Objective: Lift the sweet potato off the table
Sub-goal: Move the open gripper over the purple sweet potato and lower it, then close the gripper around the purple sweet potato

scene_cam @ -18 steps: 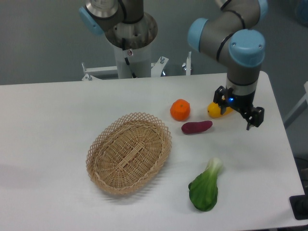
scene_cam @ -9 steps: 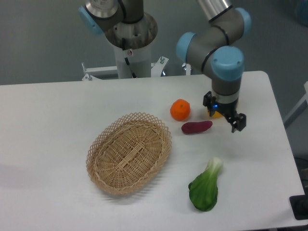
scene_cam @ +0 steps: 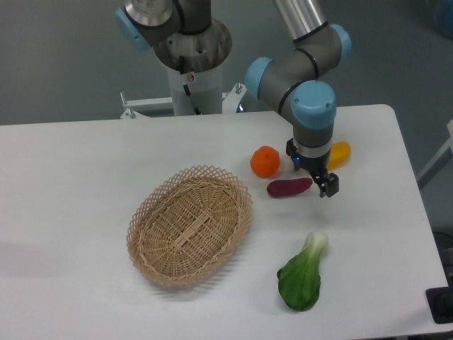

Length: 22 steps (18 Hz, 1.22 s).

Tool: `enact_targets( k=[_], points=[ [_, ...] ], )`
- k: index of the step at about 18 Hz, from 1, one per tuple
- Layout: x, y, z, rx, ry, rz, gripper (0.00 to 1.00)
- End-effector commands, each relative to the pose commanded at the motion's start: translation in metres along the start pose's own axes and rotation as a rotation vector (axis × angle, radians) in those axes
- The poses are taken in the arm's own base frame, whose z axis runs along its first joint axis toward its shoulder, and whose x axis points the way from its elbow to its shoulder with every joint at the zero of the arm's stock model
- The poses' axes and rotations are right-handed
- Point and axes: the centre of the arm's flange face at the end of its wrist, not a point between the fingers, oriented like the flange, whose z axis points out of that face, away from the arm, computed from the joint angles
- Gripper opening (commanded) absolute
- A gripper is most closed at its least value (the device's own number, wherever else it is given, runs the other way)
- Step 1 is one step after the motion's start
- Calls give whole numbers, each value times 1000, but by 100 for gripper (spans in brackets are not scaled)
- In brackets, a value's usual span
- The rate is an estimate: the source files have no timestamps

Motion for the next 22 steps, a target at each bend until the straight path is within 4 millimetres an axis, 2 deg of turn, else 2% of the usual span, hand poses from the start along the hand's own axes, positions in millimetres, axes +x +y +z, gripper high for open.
enact_targets(
  k=[7, 10, 12, 16, 18, 20, 22],
  points=[
    [9, -6, 17, -46, 26, 48, 100],
    [3, -13, 27, -54, -9, 26, 100],
    [0, -15, 29, -54, -10, 13, 90],
    [-1, -15, 26, -54, -14, -2, 40],
    [-2, -14, 22, -57, -21, -3, 23],
    [-2, -14, 22, -58, -22, -3, 17],
    [-4, -12, 20, -59, -26, -5, 16]
  ],
)
